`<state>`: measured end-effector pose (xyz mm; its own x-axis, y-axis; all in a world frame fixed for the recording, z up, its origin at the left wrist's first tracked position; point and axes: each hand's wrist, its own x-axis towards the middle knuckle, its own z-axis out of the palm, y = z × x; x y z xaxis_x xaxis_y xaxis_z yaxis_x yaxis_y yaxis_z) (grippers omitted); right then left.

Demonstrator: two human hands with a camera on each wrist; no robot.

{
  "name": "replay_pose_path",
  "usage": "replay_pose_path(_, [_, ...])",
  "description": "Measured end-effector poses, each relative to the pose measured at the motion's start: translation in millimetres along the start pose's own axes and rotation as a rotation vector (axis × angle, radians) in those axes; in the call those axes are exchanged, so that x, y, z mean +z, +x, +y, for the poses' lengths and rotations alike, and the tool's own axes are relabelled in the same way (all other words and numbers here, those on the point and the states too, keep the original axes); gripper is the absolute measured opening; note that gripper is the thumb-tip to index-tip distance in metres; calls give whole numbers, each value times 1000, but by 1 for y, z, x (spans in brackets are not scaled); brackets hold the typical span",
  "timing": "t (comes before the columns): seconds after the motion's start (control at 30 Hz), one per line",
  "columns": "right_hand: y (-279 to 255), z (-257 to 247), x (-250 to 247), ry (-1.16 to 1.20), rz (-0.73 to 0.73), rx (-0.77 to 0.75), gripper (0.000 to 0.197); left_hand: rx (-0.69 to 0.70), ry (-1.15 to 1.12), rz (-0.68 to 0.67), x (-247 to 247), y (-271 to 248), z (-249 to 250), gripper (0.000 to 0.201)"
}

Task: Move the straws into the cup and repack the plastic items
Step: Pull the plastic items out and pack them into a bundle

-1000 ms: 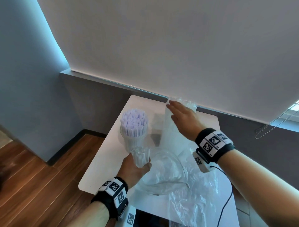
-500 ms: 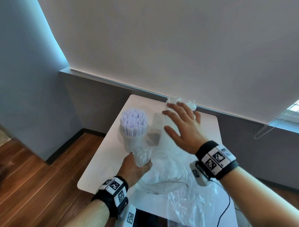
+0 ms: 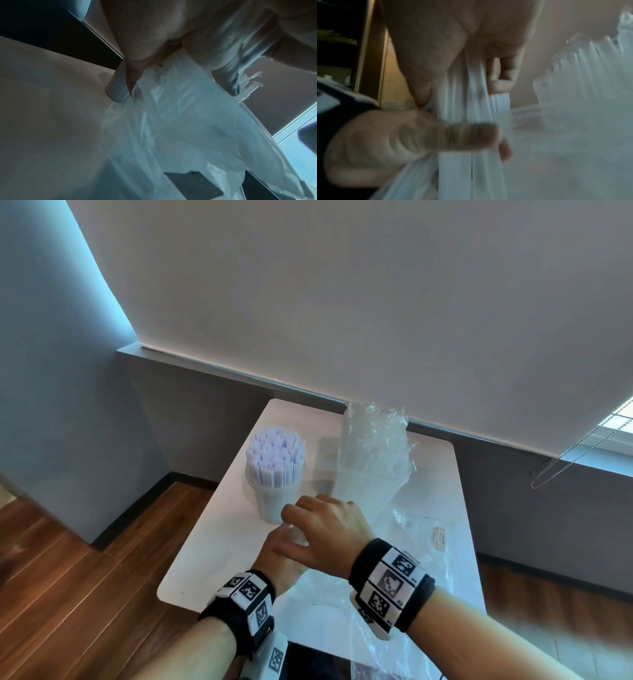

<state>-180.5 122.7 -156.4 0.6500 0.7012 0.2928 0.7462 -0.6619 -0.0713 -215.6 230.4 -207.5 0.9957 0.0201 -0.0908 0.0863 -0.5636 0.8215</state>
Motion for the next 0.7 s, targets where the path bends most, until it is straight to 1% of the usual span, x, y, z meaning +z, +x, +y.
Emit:
replay_pose_path(0.03, [0, 0, 3, 9, 23, -1, 31, 26, 67, -3, 1, 1, 2, 16])
replay_pose_path(0.07, [-1, 1, 6, 22, 63, -10, 30, 34, 62, -8, 1, 2, 3, 16])
replay_pose_path(0.17, [0, 7, 12, 42, 179, -75, 25, 60, -197, -51, -2, 1, -2, 36])
replay_pose_path(0.23, [0, 12, 13, 67, 202, -118, 22, 84, -263, -93, -3, 1, -11, 49])
replay_pose_path(0.3, [1, 20, 9, 102, 204, -144, 18, 106, -210, -93, -3, 2, -18, 69])
replay_pose_path(0.33, [0, 25, 5, 123, 209, -147, 16, 124, -158, -99, -3, 1, -22, 82])
replay_pose_path(0.4, [-4, 36, -1, 144, 248, -140, 17, 153, -51, -159, -5, -2, -27, 112])
replay_pose_path(0.43, [-8, 42, -2, 135, 268, -140, 18, 173, 20, -194, -5, -5, -29, 122])
replay_pose_path(0.5, [-18, 52, -2, 99, 265, -154, 21, 224, 162, -251, -4, -8, -32, 134])
replay_pose_path(0.53, [-23, 56, -1, 90, 234, -152, 22, 224, 219, -277, -2, -9, -34, 137])
replay_pose_path(0.6, [-31, 62, -1, 97, 139, -102, 22, 189, 304, -301, 0, -8, -35, 131])
replay_pose_path(0.63, [-33, 65, -4, 107, 77, -61, 21, 173, 352, -314, 0, -7, -36, 124])
replay_pose_path(0.7, [-35, 71, -12, 123, -72, 26, 26, 171, 504, -354, 1, -6, -37, 103])
